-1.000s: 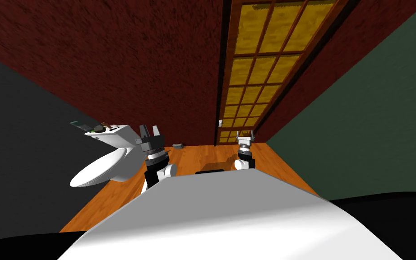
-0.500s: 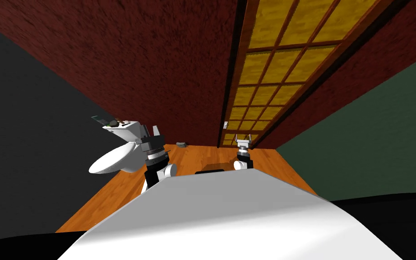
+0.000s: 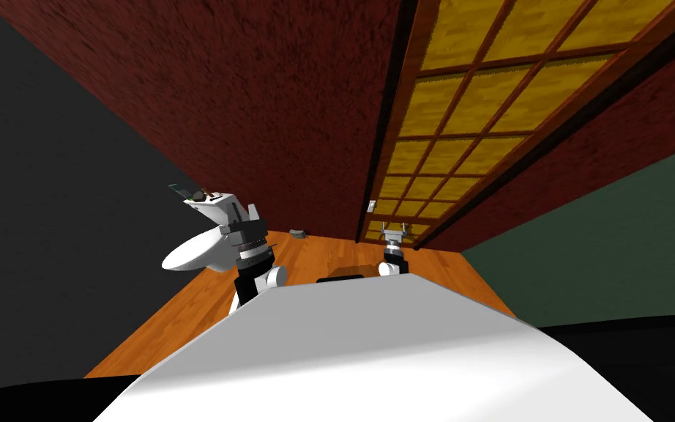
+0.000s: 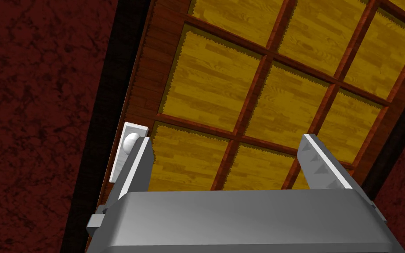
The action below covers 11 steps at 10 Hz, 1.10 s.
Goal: Pull the door open
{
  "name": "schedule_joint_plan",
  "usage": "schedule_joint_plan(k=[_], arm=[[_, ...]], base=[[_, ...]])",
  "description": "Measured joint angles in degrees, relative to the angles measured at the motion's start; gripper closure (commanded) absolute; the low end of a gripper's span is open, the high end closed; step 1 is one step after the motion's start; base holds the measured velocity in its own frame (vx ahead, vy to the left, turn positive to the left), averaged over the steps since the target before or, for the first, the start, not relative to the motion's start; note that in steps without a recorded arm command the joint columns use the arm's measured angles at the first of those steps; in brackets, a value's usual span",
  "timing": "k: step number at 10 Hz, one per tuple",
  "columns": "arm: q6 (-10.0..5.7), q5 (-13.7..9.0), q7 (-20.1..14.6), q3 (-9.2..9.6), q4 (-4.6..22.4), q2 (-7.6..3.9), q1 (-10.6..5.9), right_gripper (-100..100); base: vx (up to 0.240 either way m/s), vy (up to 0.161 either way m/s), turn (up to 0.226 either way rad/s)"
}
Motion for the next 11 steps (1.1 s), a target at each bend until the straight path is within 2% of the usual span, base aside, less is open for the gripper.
schedule_joint_plan(k=[1,9,10,11], arm=[[-0.56,-0.60,-1.14,0.04,1.83,-0.41,-0.49,-100],[-3.42,-6.76,-10.07,1.32,13.89,-1.22,-3.22,-100],[-3.30,-8.02,-11.20,1.36,15.05,-1.32,-3.44,-100],[-3.77,-8.89,-12.69,1.58,17.36,-1.51,-4.13,-100]], base=[[0.062,-0.042,0.189],[0.079,-0.062,0.180],[0.110,-0.093,0.197],[0.095,-0.067,0.132]])
